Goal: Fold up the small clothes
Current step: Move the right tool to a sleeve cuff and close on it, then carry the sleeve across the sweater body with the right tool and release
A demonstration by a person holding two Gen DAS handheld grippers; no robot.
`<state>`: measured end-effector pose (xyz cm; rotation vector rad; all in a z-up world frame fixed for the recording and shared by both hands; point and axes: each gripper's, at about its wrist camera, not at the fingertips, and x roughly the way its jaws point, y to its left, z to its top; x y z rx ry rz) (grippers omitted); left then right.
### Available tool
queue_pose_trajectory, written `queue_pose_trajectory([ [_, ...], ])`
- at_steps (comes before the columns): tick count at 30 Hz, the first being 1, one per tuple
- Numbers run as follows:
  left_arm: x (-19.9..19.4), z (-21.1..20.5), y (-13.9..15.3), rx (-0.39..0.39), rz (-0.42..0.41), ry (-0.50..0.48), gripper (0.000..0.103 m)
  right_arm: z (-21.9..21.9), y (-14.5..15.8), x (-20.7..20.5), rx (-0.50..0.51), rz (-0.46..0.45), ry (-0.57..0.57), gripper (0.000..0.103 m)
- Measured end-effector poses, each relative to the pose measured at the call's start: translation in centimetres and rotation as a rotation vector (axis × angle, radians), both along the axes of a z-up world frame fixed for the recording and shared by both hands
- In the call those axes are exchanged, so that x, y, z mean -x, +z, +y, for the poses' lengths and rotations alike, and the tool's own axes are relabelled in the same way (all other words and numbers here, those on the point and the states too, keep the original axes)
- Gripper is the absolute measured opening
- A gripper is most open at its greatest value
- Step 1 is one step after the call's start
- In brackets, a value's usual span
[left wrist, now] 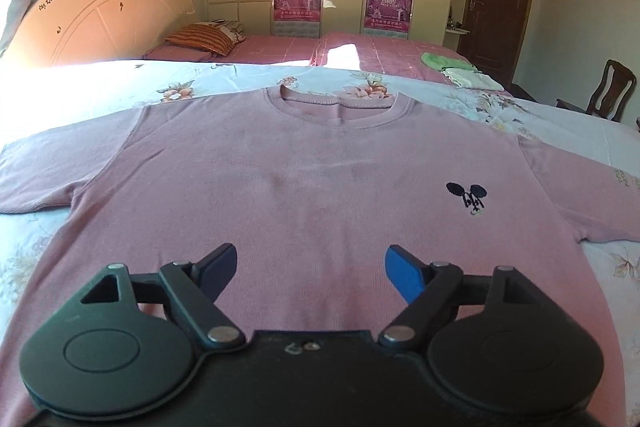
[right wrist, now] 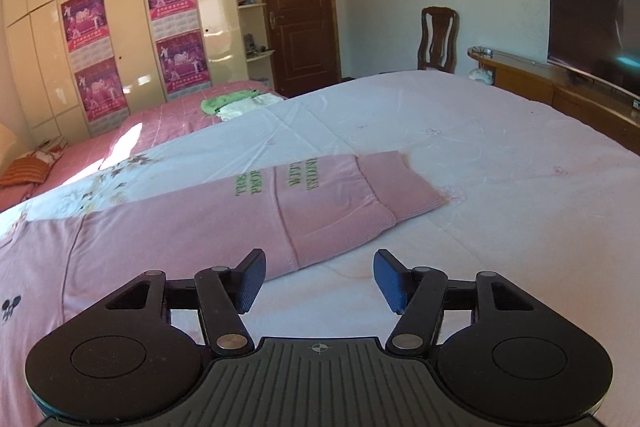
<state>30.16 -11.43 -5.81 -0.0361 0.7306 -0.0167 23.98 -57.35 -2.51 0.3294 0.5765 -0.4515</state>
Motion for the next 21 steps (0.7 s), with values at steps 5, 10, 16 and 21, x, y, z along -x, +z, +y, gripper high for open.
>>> queue_pose_trajectory([
  [5,-1.4,-1.1,-1.0,0.020,0.040,-0.014,0.077,-3.5,-1.0,-1.4,-0.038,-0.019,-0.048,0.057],
  [10,-2.3,-1.7,-2.3,0.030,0.091,-0.016,0.079,-7.3,-2.7,-1.6,-0.170,-0.043,-0.130,0.043],
  [16,-3.1,-2.3,-3.0,0.009,0.107,-0.020,0.086,-11.1,-3.8,-0.2,-0.395,-0.153,-0.184,0.043],
  [21,-4.2,-2.2,-3.0,-0.020,0.126,-0.036,0.087,-12.3,-3.6,-0.8,-0.386,-0.152,-0.170,0.006],
])
